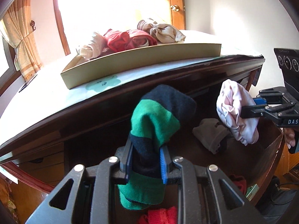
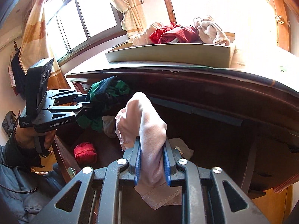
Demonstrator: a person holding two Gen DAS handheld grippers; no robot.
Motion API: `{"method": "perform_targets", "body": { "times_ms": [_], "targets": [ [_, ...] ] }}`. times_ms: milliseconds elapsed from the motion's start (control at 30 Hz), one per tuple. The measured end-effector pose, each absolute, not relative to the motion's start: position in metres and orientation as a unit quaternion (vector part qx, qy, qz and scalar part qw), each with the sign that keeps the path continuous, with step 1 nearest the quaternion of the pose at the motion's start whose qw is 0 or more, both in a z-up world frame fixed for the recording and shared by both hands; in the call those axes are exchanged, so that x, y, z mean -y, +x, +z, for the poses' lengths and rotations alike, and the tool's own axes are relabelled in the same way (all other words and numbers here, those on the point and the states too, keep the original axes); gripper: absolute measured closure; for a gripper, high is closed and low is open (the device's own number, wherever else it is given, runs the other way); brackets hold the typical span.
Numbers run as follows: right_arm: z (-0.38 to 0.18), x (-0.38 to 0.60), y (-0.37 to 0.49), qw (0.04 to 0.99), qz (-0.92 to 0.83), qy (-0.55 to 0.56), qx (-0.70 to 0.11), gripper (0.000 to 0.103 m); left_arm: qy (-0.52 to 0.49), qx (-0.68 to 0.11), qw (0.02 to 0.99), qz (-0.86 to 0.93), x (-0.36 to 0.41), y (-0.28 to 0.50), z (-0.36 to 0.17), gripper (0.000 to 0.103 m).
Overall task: Take underwear out of drawer
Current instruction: 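Lift both held garments up out of the drawer toward the tray, then carry both garments over the tray beside the earlier garments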
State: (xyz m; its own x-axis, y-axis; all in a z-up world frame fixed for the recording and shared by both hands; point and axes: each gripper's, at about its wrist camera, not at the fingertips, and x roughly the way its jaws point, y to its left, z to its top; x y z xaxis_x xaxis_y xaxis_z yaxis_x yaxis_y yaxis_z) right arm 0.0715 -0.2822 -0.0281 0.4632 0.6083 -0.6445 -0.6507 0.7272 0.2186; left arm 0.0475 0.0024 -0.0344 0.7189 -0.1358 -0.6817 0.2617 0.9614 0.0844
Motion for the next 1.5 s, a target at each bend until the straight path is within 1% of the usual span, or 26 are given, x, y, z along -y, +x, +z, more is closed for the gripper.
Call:
{"method": "perform_targets", "body": {
  "times_ms": [667, 1500],
  "targets": [
    [-0.018, 0.294, 0.049, 0.882, 0.364, -0.032, -0.298, 0.081, 0.058, -0.315, 0.944, -0.081, -0.004, 0.033, -0.027, 0.081],
    [-0.01, 0.298, 0.032, 0.901, 0.359, -0.039, -0.241, 0.081, 0.024, -0.264, 0.962, -0.063, -0.014, 0.019, -0.02, 0.081]
  ]
}}
